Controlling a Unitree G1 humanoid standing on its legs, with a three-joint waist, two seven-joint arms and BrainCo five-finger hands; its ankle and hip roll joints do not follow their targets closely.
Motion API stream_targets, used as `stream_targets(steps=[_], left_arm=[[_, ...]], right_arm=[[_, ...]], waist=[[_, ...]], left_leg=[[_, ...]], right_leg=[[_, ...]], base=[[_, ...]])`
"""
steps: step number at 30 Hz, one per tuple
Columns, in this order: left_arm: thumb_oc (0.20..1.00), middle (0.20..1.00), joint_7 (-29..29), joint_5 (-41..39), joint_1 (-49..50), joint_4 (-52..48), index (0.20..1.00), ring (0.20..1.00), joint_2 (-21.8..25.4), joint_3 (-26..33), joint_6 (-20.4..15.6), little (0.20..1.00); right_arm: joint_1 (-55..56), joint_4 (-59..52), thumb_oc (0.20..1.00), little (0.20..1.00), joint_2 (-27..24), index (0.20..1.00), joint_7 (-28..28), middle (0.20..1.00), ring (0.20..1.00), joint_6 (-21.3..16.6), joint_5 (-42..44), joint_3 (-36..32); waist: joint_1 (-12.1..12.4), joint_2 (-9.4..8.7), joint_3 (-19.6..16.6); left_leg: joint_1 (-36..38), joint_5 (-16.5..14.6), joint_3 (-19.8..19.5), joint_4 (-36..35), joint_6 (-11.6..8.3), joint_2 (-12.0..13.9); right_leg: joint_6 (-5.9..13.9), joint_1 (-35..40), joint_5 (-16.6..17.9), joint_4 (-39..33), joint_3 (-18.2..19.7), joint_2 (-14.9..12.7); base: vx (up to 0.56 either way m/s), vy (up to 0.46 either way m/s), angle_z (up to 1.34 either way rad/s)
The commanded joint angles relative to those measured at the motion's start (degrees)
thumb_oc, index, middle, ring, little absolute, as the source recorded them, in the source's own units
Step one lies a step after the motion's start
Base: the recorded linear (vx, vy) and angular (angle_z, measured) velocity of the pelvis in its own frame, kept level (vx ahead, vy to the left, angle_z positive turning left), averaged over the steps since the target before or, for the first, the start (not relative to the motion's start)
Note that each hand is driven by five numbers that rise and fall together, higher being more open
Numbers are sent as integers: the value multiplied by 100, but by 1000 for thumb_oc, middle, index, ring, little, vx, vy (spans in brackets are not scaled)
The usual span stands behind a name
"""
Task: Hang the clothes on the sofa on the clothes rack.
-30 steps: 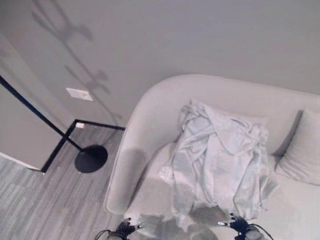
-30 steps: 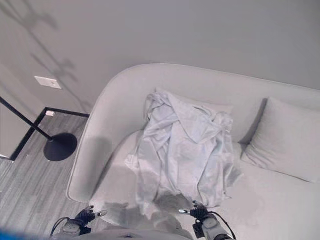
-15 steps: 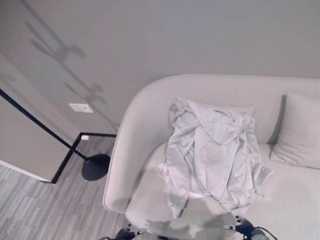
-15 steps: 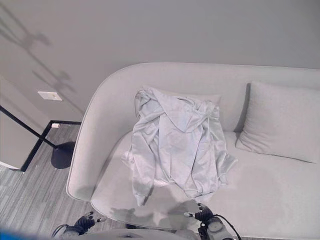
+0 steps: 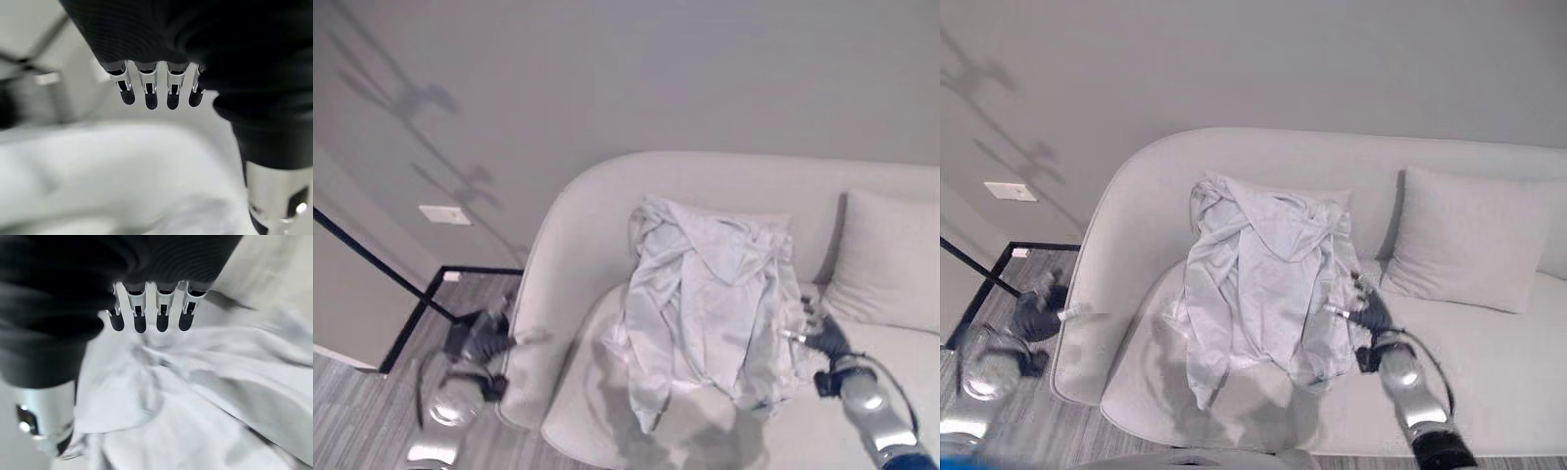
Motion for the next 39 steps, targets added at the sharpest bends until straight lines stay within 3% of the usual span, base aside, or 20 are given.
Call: stream_targets(steps=[1,7,14,18,26,34,39], left_arm=[[1000,1000,335,496,-1062,645,1000,1000,-240,-529,-174,1000],[1000,1000,1059,1112,-3766,1305,1000,1000,-298,-1963,121,1000],[1000,1000,1322,697,-4939,2028,1000,1000,-514,-2726,220,1000],[1000,1000,1534,692,-5541,2440,1000,1000,-609,-3041,316,1000],[1000,1000,1747,865,-5568,2580,1000,1000,-748,-2997,375,1000],[1000,1000,1557,971,-5097,2323,1000,1000,-653,-2767,358,1000],[1000,1000,1451,963,-5008,2281,1000,1000,-598,-2760,336,1000]], right_arm=[[-699,119,1000,1000,256,1000,-56,1000,1000,-233,-152,351],[-2905,519,1000,1000,596,1000,-628,1000,1000,-81,-148,1213],[-4150,1545,1000,1000,1130,1000,-1060,1000,1000,131,-22,1817],[-4770,1713,1000,1000,1241,1000,-1526,1000,1000,395,-688,1923],[-4521,1120,1000,1000,1132,1000,-1835,1000,1000,534,-1192,1653],[-3125,-19,1000,1000,573,1000,-1587,1000,1000,283,-1110,790],[-2742,159,1000,1000,314,1000,-1440,1000,1000,159,-776,482]], waist=[[57,56,-105],[100,91,46],[129,171,211],[101,225,296],[31,226,397],[-212,152,385],[-276,133,347]], left_leg=[[-183,-225,155,67,148,-166],[-505,-113,131,67,155,-180],[-956,71,115,67,153,-234],[-1272,182,106,67,158,-293],[-1410,209,117,67,204,-358],[-1247,84,175,67,275,-382],[-1202,36,208,67,304,-394]], right_leg=[[619,-681,-161,106,368,-460],[645,-1061,-38,106,493,-488],[636,-1537,135,106,580,-483],[633,-1884,257,106,639,-481],[622,-2067,317,106,747,-505],[634,-2003,305,106,874,-538],[657,-2020,327,106,918,-545]], base=[[0,0,0],[-68,0,-6],[-80,1,5],[-71,-2,3],[-10,3,0],[19,13,0],[6,19,-7]])
